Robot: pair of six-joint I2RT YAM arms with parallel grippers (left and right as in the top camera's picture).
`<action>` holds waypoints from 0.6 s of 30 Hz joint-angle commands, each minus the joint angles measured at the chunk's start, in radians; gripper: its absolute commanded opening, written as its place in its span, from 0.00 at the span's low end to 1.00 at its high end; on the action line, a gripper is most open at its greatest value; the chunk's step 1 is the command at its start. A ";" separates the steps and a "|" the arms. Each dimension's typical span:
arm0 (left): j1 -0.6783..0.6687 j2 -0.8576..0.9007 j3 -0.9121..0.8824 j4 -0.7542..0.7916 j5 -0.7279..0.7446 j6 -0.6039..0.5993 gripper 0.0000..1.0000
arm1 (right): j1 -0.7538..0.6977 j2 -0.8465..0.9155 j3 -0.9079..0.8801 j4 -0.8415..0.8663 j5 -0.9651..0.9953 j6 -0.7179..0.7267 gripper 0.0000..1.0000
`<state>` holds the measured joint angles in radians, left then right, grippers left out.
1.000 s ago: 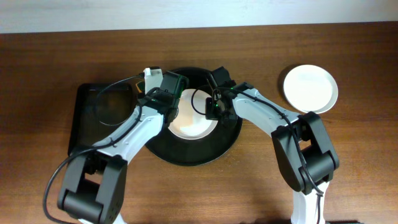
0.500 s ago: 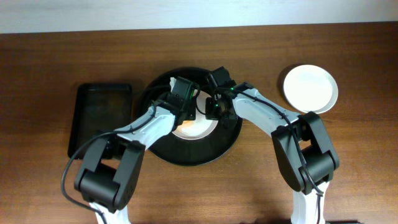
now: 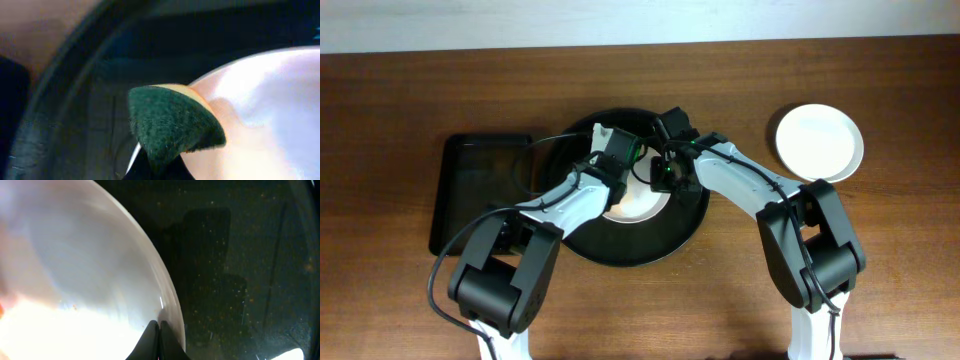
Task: Clean dirty plates on tray and stack at the side
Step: 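Wipe the plate rim and center with the sponge while right gripper holds it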
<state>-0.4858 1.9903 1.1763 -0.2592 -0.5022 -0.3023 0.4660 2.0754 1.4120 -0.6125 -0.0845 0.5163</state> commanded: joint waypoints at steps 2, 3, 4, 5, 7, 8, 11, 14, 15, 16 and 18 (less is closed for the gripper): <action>0.040 -0.029 0.007 0.068 -0.266 0.013 0.00 | -0.015 0.059 -0.028 -0.026 0.069 -0.003 0.04; 0.050 -0.050 0.007 0.082 -0.266 0.013 0.00 | -0.015 0.059 -0.028 -0.026 0.069 -0.003 0.04; 0.066 -0.079 0.007 0.096 -0.266 0.013 0.00 | -0.015 0.059 -0.028 -0.026 0.069 -0.003 0.04; 0.084 -0.101 0.007 0.103 -0.267 0.013 0.00 | -0.015 0.059 -0.028 -0.026 0.069 -0.003 0.04; 0.129 -0.148 0.007 0.099 -0.276 0.013 0.00 | -0.015 0.059 -0.028 -0.027 0.069 -0.003 0.04; 0.144 -0.172 0.007 0.086 -0.273 0.013 0.00 | -0.015 0.059 -0.028 -0.026 0.069 -0.003 0.04; 0.148 -0.232 0.007 0.044 -0.111 0.012 0.00 | -0.015 0.059 -0.028 -0.023 0.069 -0.003 0.04; 0.149 -0.246 0.006 -0.015 0.204 -0.018 0.00 | -0.015 0.059 -0.028 -0.023 0.069 -0.003 0.04; 0.149 -0.245 0.006 -0.030 0.236 -0.049 0.00 | -0.015 0.059 -0.028 -0.023 0.069 -0.003 0.04; 0.148 -0.244 0.004 -0.033 0.330 -0.068 0.00 | -0.015 0.059 -0.028 -0.023 0.069 -0.003 0.04; 0.116 -0.208 -0.003 -0.026 0.448 -0.071 0.00 | -0.015 0.059 -0.027 -0.019 0.066 -0.003 0.04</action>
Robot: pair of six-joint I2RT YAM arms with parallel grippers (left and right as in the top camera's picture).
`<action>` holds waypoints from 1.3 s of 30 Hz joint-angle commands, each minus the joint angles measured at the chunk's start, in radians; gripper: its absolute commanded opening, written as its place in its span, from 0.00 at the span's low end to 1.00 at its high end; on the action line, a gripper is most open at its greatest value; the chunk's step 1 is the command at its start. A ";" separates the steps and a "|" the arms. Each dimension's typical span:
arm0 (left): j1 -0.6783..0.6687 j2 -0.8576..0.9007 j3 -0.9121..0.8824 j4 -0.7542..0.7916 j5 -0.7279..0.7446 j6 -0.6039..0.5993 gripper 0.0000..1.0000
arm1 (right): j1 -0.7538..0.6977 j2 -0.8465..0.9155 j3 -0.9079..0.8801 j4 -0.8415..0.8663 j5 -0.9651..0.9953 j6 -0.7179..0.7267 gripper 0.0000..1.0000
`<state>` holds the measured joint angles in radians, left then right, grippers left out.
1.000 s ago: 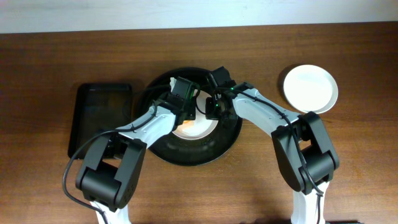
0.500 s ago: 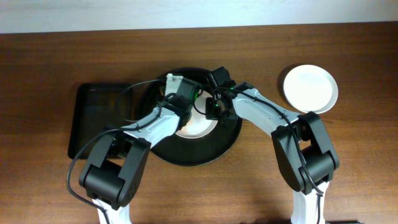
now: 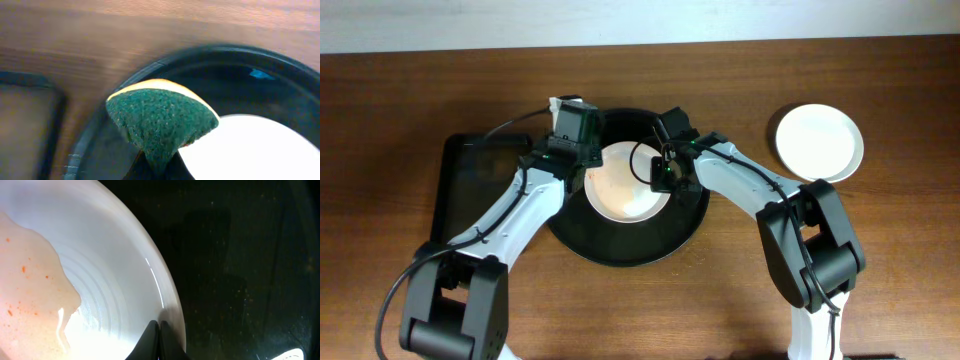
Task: Clean dirty plates on tray and stack at the side
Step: 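Wipe the plate rim and center with the sponge while right gripper holds it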
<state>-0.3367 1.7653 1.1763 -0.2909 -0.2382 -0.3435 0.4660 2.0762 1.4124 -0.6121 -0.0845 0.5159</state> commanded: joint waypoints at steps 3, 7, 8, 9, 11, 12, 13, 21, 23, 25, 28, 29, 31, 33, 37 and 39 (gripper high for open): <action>-0.073 0.104 -0.005 0.010 0.171 -0.029 0.00 | -0.015 0.058 -0.027 -0.021 0.064 -0.003 0.04; -0.117 0.205 -0.005 0.070 0.143 -0.025 0.00 | -0.015 0.058 -0.027 -0.021 0.064 -0.006 0.04; -0.126 0.229 -0.005 0.070 0.078 -0.025 0.00 | -0.015 0.058 -0.027 -0.021 0.064 -0.006 0.04; -0.130 0.243 -0.005 0.071 0.032 -0.021 0.00 | -0.015 0.058 -0.027 -0.021 0.064 -0.006 0.04; -0.130 0.270 -0.005 0.089 -0.026 0.006 0.00 | -0.015 0.058 -0.027 -0.021 0.064 -0.006 0.04; -0.130 0.285 -0.005 0.100 -0.072 0.024 0.00 | -0.015 0.058 -0.027 -0.021 0.064 -0.006 0.04; -0.130 0.292 -0.005 0.100 -0.124 0.025 0.00 | -0.015 0.058 -0.027 -0.021 0.064 -0.006 0.04; -0.124 0.292 -0.005 0.122 -0.357 0.152 0.00 | -0.015 0.058 -0.027 -0.023 0.065 -0.006 0.04; -0.122 0.291 -0.005 0.163 -0.469 0.153 0.00 | -0.015 0.058 -0.027 -0.025 0.065 -0.006 0.04; -0.114 0.285 0.000 0.203 -0.503 0.187 0.00 | -0.015 0.058 -0.027 -0.024 0.065 -0.006 0.04; -0.105 0.249 0.031 0.232 -0.548 0.193 0.00 | -0.015 0.058 -0.027 -0.024 0.065 -0.006 0.04; -0.098 0.236 0.042 0.231 -0.564 0.193 0.00 | -0.015 0.058 -0.027 -0.024 0.065 -0.006 0.04; -0.058 0.181 0.076 0.229 -0.597 0.193 0.00 | -0.015 0.058 -0.027 -0.024 0.065 -0.006 0.04; -0.023 0.117 0.079 0.216 -0.594 0.192 0.00 | -0.015 0.058 -0.027 -0.024 0.065 -0.006 0.04; 0.030 -0.071 0.079 0.023 -0.473 0.146 0.00 | -0.015 0.020 0.054 -0.070 0.061 -0.075 0.08; 0.071 -0.161 0.079 -0.142 -0.255 0.086 0.00 | -0.014 -0.026 0.162 -0.153 0.035 -0.127 0.26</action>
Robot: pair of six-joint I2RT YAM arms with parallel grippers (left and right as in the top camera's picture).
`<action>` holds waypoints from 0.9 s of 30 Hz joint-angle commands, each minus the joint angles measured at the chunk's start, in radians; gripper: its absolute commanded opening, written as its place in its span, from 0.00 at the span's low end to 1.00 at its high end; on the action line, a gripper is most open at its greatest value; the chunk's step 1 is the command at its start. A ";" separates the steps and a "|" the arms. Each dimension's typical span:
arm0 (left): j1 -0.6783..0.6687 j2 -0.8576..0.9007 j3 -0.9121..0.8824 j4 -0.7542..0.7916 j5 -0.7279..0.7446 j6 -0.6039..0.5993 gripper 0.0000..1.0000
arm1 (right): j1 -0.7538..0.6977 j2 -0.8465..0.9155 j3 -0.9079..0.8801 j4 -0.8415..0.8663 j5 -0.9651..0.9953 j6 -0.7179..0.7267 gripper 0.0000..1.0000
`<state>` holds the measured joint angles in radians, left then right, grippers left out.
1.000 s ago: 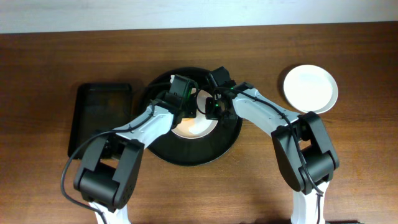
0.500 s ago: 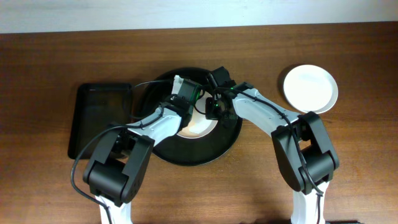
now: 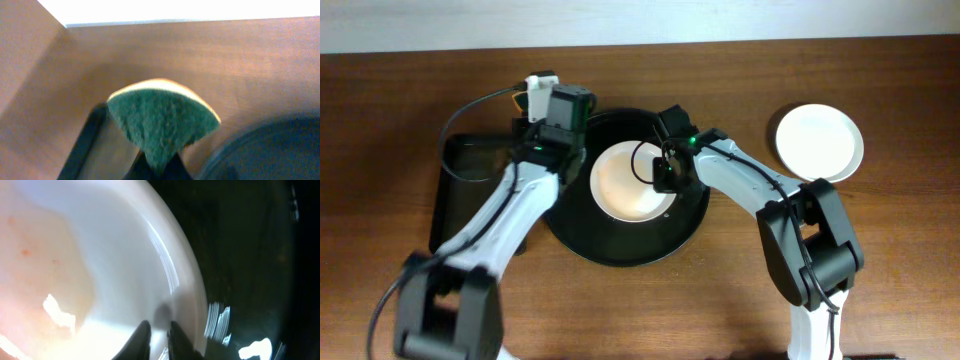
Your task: Clean dirty plates on tray and stack at the side
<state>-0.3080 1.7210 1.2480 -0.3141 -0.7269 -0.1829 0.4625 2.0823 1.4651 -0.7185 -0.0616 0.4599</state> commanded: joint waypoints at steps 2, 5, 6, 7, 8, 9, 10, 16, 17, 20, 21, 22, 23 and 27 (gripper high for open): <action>0.087 -0.144 0.007 -0.237 0.387 -0.079 0.00 | -0.011 -0.054 0.218 -0.163 -0.012 -0.153 0.54; 0.175 -0.143 0.006 -0.406 0.536 -0.082 0.01 | -0.021 -0.056 0.277 -0.278 0.013 -0.175 0.77; 0.207 -0.143 0.006 -0.446 0.569 -0.082 0.01 | -0.026 -0.053 0.274 -0.307 0.035 -0.175 0.77; 0.237 -0.143 0.006 -0.476 0.584 -0.082 0.01 | -0.032 -0.045 0.264 -0.331 0.056 -0.175 0.77; 0.266 -0.143 0.005 -0.491 0.585 -0.081 0.01 | -0.038 -0.034 0.237 -0.336 0.063 -0.175 0.75; 0.290 -0.143 0.002 -0.499 0.585 -0.081 0.01 | -0.042 -0.024 0.209 -0.332 0.063 -0.175 0.71; 0.304 -0.143 0.002 -0.506 0.586 -0.082 0.01 | -0.044 -0.016 0.178 -0.315 0.063 -0.171 0.68; 0.318 -0.143 0.000 -0.510 0.586 -0.082 0.01 | -0.044 -0.010 -0.058 -0.010 0.061 -0.163 0.46; 0.318 -0.143 0.000 -0.512 0.586 -0.082 0.01 | -0.044 -0.010 -0.105 0.058 0.046 -0.164 0.44; 0.318 -0.143 0.000 -0.513 0.586 -0.082 0.01 | -0.044 -0.010 -0.154 0.155 0.028 -0.164 0.30; 0.318 -0.143 0.000 -0.513 0.585 -0.082 0.01 | -0.044 -0.010 -0.154 0.159 0.028 -0.164 0.17; 0.318 -0.143 -0.001 -0.514 0.585 -0.082 0.02 | -0.044 -0.011 -0.150 0.163 0.029 -0.164 0.05; 0.318 -0.143 -0.001 -0.514 0.586 -0.082 0.02 | -0.044 -0.011 -0.143 0.163 0.033 -0.164 0.04; 0.318 -0.143 -0.001 -0.518 0.585 -0.082 0.08 | -0.045 -0.044 0.034 0.040 0.225 -0.214 0.04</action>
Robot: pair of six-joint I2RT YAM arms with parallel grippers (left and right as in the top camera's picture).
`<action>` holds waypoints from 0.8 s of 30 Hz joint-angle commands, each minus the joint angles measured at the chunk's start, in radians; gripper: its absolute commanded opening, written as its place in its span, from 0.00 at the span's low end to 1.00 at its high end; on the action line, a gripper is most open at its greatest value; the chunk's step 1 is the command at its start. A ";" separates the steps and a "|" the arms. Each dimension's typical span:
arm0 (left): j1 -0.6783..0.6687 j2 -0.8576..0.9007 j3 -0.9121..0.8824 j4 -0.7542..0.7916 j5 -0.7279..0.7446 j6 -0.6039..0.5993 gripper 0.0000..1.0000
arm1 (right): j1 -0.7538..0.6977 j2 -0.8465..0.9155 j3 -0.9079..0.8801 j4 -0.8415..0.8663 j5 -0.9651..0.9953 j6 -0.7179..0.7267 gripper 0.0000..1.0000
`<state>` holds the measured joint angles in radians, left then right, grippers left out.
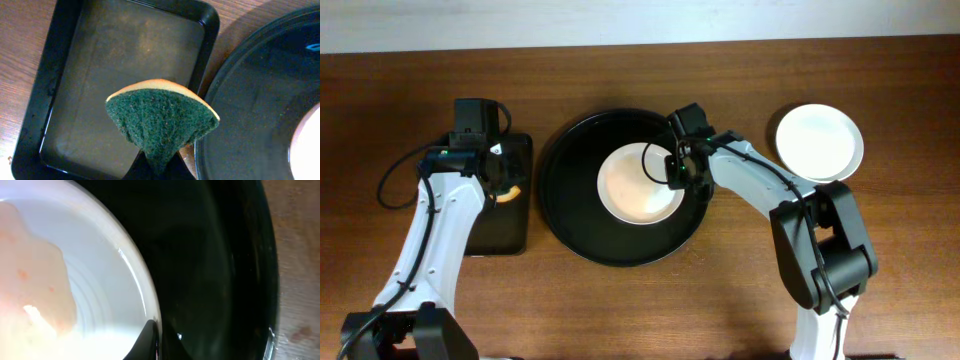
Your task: Clean dirty plates on tray and stack at the side
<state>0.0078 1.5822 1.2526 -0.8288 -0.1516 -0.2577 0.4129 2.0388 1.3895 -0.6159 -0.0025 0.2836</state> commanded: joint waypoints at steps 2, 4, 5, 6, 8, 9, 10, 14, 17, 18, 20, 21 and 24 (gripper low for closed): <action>0.002 -0.004 -0.006 -0.011 0.009 -0.007 0.08 | 0.006 -0.017 0.242 -0.167 0.294 -0.096 0.04; 0.002 -0.004 -0.006 -0.016 0.006 -0.006 0.08 | 0.006 -0.018 0.348 -0.255 0.397 -0.134 0.04; 0.002 -0.004 -0.006 -0.016 0.006 -0.006 0.09 | 0.008 -0.018 0.377 -0.274 0.420 -0.153 0.04; 0.002 -0.004 -0.006 -0.016 0.006 -0.007 0.12 | 0.014 -0.019 0.400 -0.286 0.447 -0.178 0.04; 0.002 -0.004 -0.006 -0.018 0.006 -0.006 0.19 | 0.045 -0.019 0.412 -0.286 0.533 -0.220 0.04; 0.002 -0.004 -0.006 -0.018 0.006 -0.007 0.24 | 0.069 -0.019 0.414 -0.286 0.589 -0.253 0.04; 0.002 -0.004 -0.006 -0.018 0.006 -0.007 0.30 | 0.103 -0.019 0.414 -0.286 0.658 -0.290 0.04; 0.002 -0.004 -0.006 -0.018 0.006 -0.007 0.46 | 0.248 -0.019 0.414 -0.264 0.895 -0.401 0.04; 0.002 -0.004 -0.006 -0.018 0.006 -0.007 0.52 | 0.350 -0.019 0.414 -0.220 1.065 -0.497 0.04; 0.002 -0.004 -0.006 -0.018 0.006 -0.007 0.53 | 0.371 -0.019 0.414 -0.196 1.112 -0.516 0.04; 0.002 -0.004 -0.006 -0.018 0.006 -0.007 0.58 | 0.399 -0.019 0.414 -0.147 1.181 -0.546 0.04; 0.002 -0.004 -0.006 -0.018 0.006 -0.007 0.59 | 0.404 -0.019 0.418 -0.135 1.185 -0.546 0.04; 0.002 -0.004 -0.006 -0.018 0.006 -0.007 0.78 | 0.405 -0.021 0.432 -0.136 1.186 -0.546 0.04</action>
<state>0.0078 1.5822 1.2522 -0.8459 -0.1478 -0.2684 0.8150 2.0396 1.7828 -0.7544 1.1175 -0.2501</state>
